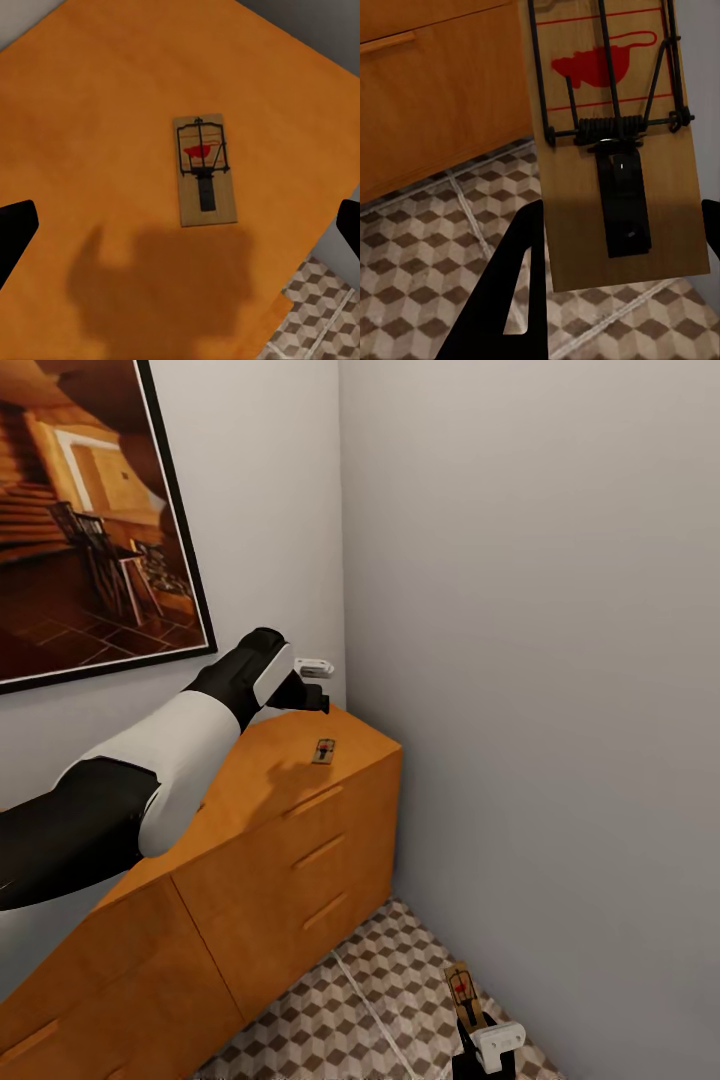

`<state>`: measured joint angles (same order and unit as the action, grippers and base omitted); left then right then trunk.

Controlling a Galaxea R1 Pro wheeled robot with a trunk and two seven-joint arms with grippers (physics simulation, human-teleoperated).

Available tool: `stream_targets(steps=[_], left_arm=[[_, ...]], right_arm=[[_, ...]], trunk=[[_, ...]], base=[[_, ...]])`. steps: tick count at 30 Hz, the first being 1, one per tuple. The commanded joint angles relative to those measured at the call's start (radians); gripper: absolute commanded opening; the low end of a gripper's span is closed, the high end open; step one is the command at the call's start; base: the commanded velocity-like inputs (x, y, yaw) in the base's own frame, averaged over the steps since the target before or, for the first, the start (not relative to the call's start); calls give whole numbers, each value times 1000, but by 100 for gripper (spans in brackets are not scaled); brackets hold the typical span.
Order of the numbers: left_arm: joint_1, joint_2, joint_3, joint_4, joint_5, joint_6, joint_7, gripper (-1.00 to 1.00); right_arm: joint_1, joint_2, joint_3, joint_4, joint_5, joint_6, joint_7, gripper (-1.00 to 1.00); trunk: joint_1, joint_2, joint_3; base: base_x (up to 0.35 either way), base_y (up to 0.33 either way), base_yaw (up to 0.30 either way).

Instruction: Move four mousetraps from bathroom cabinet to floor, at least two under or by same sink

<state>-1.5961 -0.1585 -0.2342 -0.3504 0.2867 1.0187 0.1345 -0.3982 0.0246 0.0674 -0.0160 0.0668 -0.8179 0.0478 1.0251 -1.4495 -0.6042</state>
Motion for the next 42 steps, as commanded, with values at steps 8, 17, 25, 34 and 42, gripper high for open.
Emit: stream_targets(steps=[8, 17, 25, 34, 42], left_arm=[[-1, 1, -7, -1, 11, 3, 8, 100], [0, 0, -7, -1, 11, 3, 8, 100], [0, 0, -7, -1, 11, 3, 8, 100], [0, -1, -7, 0, 11, 3, 8, 100], [0, -1, -7, 22, 11, 3, 8, 100]], right_arm=[[-1, 0, 6, 1, -4, -3, 0, -100], [-1, 0, 6, 1, -4, -4, 0, -100], [-1, 0, 6, 1, -4, -4, 0, -100], [-1, 0, 6, 1, -4, -4, 0, -100], [-1, 0, 6, 1, -4, -4, 0, -100]], trunk=[[0, -1, -10], [0, -1, -12], [0, -1, -21], [0, -1, -23], [0, -1, -25]], base=[[0, 0, 0], [0, 0, 0], [0, 0, 0], [0, 0, 0], [0, 0, 0]])
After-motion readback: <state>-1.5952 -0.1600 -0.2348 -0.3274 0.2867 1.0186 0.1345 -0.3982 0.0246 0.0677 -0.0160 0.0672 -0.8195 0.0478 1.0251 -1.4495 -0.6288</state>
